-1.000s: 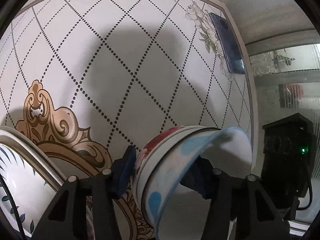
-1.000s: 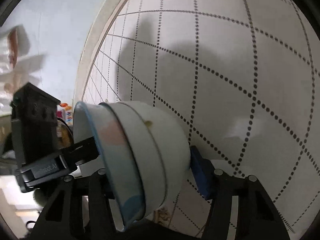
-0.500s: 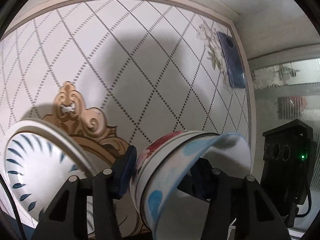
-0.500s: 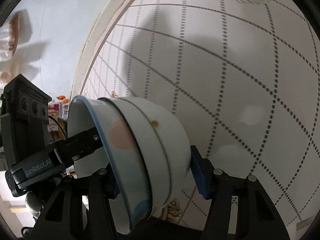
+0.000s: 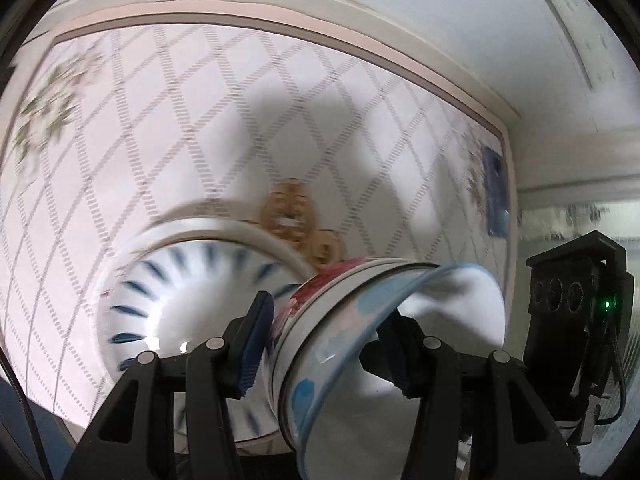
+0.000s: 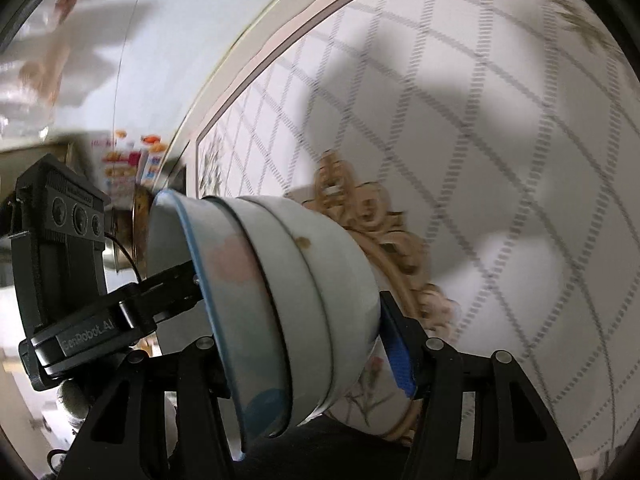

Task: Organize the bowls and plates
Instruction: 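Lower the nested bowls onto the blue-striped top plate and open both grippers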

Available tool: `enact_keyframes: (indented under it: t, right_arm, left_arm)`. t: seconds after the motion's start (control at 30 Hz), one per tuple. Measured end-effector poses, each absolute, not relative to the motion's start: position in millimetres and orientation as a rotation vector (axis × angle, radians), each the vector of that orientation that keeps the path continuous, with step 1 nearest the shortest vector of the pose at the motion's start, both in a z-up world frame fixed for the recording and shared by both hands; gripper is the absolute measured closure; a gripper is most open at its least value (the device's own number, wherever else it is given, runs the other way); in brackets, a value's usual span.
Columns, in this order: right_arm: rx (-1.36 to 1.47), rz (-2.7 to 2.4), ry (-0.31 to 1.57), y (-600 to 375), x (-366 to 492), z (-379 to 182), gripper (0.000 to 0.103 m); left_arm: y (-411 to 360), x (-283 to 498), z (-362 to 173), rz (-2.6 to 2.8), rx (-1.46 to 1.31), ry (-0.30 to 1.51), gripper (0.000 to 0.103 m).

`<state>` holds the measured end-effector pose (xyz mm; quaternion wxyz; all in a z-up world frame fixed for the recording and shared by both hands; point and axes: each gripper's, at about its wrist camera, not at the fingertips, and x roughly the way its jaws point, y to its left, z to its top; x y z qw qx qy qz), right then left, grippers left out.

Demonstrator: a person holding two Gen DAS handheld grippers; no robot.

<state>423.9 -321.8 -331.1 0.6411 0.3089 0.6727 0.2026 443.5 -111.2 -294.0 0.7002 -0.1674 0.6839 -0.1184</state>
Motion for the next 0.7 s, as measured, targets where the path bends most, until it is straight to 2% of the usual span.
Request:
enact_keyframes:
  t: [0.27,0.7]
  right_arm:
    - [0.62,0.542,1.616,-259.5,437.1,-349.2,0.046]
    - [0.566,0.533,1.676,-214.2,441.2,-375.9,0.047]
  left_arm:
    - [-61.1,431.8,-315.1,-0.164,-0.437,1.54,0.054]
    - [-38.2,427.9,-330.3,-0.129,-0.454,1.554,0.056]
